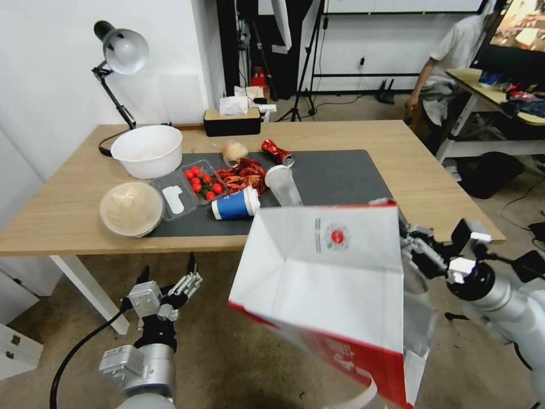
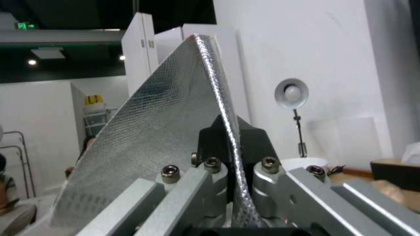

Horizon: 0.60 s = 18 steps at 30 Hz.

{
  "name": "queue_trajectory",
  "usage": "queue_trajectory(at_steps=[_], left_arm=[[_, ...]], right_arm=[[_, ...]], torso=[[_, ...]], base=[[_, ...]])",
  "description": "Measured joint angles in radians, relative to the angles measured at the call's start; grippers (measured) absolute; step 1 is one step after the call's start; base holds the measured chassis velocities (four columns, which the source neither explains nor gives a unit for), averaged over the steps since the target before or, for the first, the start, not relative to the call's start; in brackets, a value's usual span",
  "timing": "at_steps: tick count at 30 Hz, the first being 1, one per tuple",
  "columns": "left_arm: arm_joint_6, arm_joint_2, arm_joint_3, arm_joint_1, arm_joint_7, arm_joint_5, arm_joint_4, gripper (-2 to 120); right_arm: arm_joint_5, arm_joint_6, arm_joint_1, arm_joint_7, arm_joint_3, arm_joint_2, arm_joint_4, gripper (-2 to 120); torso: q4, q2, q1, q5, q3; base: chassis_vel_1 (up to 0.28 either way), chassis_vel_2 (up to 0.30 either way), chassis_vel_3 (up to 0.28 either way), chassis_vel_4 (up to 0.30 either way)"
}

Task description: Pick up the food delivery bag from the floor and place it on the table.

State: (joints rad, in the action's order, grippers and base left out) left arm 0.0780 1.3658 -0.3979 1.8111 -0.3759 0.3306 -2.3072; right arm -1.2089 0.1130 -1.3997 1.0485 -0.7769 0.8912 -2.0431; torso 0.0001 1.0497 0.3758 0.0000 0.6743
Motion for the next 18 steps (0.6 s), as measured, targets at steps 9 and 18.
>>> queue_trajectory(at_steps=[9,18], left_arm=[[0.004,0.001,0.003,0.001,0.000,-0.006,0.004,100],[0.009,0.001,0.005,0.001,0.000,-0.012,0.014,100]], right_arm=[[-0.177,-0.011,0.010,-0.160,-0.116,-0.074,-0.052,0],[-0.270,-0.102,0.053,-0.542,-0.169,-0.141,-0.114,0]], torso=[[-0.0001,-0.001,0.000,0.0001,-0.001],[-0.0001,-0.002,0.000,0.0001,-0.001]], base=[[0.000,0.000,0.000,0.000],[0.000,0.000,0.000,0.000]])
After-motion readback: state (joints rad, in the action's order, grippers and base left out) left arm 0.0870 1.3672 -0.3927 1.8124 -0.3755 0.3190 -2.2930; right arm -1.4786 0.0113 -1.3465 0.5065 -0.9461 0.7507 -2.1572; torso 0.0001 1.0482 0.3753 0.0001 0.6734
